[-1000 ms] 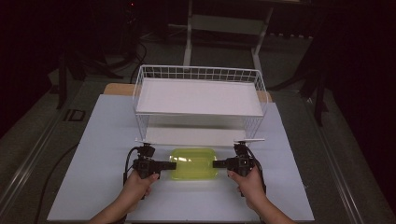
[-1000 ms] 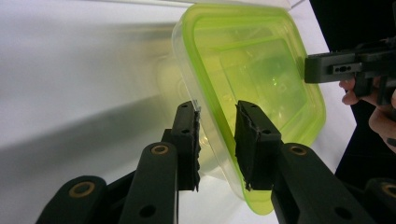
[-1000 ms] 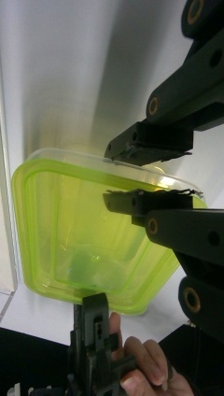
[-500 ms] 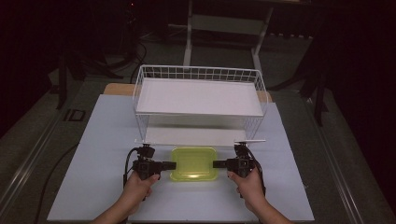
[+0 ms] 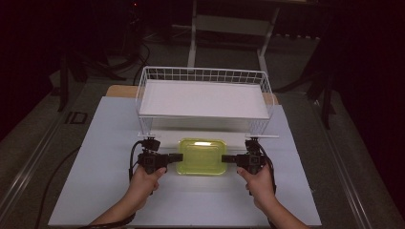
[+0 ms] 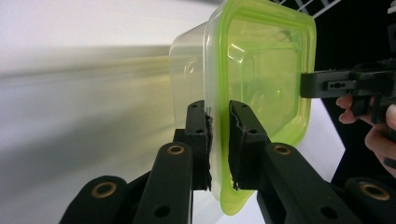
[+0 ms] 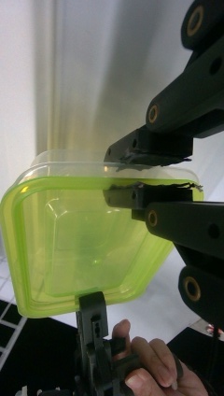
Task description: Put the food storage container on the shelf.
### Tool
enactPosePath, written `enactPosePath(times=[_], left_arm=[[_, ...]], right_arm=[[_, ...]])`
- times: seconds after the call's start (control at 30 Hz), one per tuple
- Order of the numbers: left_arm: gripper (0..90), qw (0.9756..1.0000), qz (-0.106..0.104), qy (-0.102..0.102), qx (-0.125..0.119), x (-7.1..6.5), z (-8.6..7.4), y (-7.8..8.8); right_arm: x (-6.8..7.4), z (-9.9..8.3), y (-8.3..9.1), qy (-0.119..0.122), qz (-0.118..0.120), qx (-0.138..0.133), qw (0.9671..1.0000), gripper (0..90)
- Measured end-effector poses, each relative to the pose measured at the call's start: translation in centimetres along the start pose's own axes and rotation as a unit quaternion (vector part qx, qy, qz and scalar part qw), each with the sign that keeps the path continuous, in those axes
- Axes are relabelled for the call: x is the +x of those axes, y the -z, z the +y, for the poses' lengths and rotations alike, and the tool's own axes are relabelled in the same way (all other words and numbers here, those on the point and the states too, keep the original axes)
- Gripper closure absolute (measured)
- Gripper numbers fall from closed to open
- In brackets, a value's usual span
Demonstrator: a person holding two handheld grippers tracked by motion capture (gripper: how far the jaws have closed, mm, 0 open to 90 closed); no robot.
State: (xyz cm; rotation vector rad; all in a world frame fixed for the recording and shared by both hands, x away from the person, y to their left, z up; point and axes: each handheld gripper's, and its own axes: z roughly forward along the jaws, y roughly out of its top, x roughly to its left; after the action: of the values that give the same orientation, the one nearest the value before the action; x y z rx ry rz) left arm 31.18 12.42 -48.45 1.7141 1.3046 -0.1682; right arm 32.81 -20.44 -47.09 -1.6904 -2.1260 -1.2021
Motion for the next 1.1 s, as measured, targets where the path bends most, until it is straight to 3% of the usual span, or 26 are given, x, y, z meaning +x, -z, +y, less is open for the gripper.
enactPosePath(times=[0.2,0.47,0.8,1.1], left_arm=[[80.0,0.9997,0.003,-0.017,-0.02,-0.7,1.5,0.0],[80.0,0.9992,0.003,-0.022,-0.033,-0.4,2.3,-0.8],[79.9,0.9992,0.005,-0.012,-0.039,1.3,2.3,-3.0],[79.9,0.9985,0.01,-0.018,-0.05,2.6,3.0,-4.3]], right_arm=[[0.3,1.4,0.9,0.006,-0.003,-0.025,0.9997,79.5],[-0.1,2.3,0.9,0.009,-0.009,-0.047,0.9988,79.4],[-1.6,2.8,-1.0,0.012,-0.04,-0.054,0.9977,79.2],[-2.3,3.6,-2.3,0.005,-0.057,-0.064,0.9963,79.0]])
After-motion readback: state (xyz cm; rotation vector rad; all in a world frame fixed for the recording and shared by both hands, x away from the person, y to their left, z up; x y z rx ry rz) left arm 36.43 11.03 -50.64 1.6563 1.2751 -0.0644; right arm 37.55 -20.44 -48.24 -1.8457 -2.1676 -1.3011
